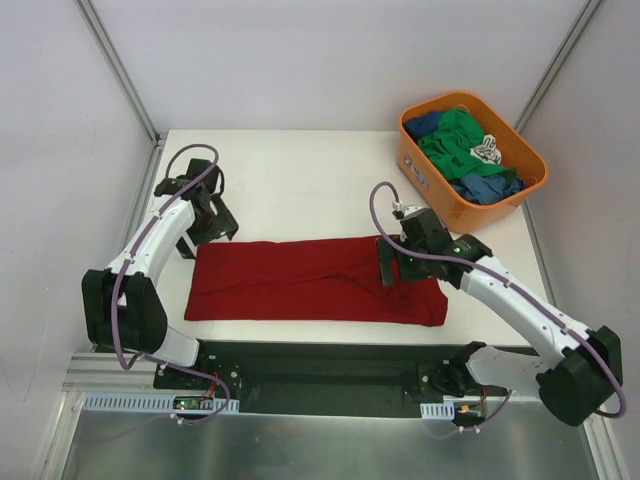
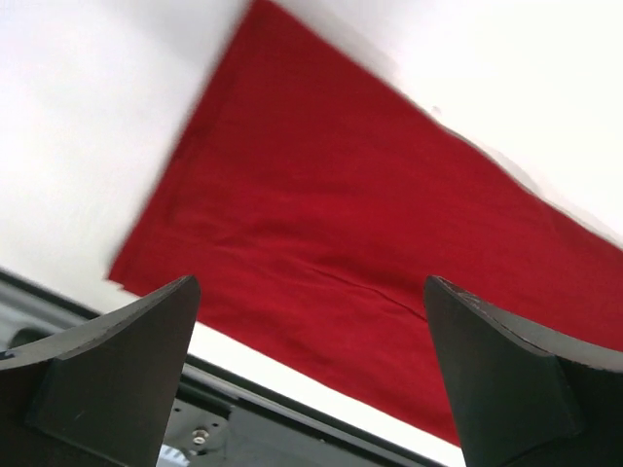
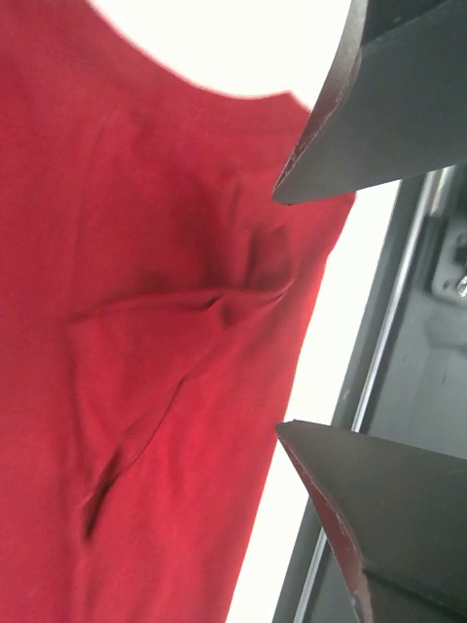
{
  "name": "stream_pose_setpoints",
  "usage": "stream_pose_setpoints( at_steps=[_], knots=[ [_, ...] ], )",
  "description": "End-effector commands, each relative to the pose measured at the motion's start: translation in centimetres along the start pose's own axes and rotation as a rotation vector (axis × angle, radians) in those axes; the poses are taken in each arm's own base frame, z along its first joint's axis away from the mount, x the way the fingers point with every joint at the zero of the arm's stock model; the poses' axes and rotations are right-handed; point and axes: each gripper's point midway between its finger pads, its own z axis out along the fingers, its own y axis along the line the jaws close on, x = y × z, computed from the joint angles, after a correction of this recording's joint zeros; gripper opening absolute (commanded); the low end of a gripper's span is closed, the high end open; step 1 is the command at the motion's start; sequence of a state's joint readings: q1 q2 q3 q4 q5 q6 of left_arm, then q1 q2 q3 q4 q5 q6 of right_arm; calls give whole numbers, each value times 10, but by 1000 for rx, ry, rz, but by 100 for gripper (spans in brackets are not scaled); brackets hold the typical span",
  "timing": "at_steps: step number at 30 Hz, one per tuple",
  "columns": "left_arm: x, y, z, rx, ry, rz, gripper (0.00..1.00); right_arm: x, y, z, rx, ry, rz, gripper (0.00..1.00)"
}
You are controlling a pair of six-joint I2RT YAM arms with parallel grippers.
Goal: Fold and stack the t-shirts
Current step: Fold the other side of the tshirt into a rectangle
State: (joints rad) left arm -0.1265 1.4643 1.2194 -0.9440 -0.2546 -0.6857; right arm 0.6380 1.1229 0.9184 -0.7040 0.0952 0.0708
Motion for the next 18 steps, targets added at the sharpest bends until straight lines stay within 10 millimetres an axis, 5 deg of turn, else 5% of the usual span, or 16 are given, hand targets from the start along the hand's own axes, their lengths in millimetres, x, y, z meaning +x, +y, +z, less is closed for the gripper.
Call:
stream_pose_setpoints(
  at_steps=[1, 9, 18],
  knots=[
    [11, -56, 6, 193, 76, 81, 99, -30, 37, 24, -196, -6, 76, 97],
    [38, -40, 55, 42, 186, 127, 99, -13, 34, 71, -161, 180, 62, 97],
    [41, -34, 62, 3, 190, 131, 99, 13, 48, 85, -270, 284, 19, 97]
  ],
)
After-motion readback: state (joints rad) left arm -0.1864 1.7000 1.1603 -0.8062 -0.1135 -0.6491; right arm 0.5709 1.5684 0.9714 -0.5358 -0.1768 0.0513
